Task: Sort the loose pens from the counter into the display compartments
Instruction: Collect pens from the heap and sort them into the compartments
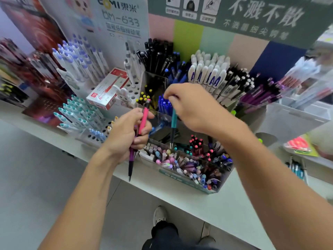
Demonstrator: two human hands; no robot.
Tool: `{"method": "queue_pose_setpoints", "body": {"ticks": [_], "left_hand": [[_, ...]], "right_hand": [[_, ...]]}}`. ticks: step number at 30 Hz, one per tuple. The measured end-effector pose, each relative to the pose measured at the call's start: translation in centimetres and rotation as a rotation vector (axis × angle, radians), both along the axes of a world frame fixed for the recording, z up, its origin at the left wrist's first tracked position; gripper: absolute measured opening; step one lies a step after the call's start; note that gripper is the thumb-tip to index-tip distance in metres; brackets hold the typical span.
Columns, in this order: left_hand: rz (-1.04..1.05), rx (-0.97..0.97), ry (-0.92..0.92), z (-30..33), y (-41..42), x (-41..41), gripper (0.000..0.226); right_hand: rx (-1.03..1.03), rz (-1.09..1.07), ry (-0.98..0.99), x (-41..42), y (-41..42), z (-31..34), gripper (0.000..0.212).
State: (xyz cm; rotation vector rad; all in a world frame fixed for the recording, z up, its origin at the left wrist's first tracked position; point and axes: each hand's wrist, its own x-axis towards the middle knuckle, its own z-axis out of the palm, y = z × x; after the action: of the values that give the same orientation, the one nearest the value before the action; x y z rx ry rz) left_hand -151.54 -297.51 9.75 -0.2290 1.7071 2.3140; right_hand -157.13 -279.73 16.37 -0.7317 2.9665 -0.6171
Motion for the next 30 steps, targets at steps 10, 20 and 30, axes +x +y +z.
{"method": "queue_pose_setpoints", "body": {"ticks": [10, 20, 30], "left_hand": [[0.247, 0.557, -0.002, 1.8, 8.8, -0.9, 0.024], [0.339, 0.314, 0.193, 2.6, 13.8, -1.8, 0.024], [0.007, -0.157, 0.236, 1.1, 12.7, 0.2, 0.018]], "right_hand": [[-0.766, -0.299, -0.465, 5.2, 10.9, -1.8, 0.041], [-0.467, -0.010, -0.498, 7.5, 12.6, -3.0, 0.025], [-0.392, 0.023, -0.409, 6.4, 14.5, -3.0, 0.044]]}}
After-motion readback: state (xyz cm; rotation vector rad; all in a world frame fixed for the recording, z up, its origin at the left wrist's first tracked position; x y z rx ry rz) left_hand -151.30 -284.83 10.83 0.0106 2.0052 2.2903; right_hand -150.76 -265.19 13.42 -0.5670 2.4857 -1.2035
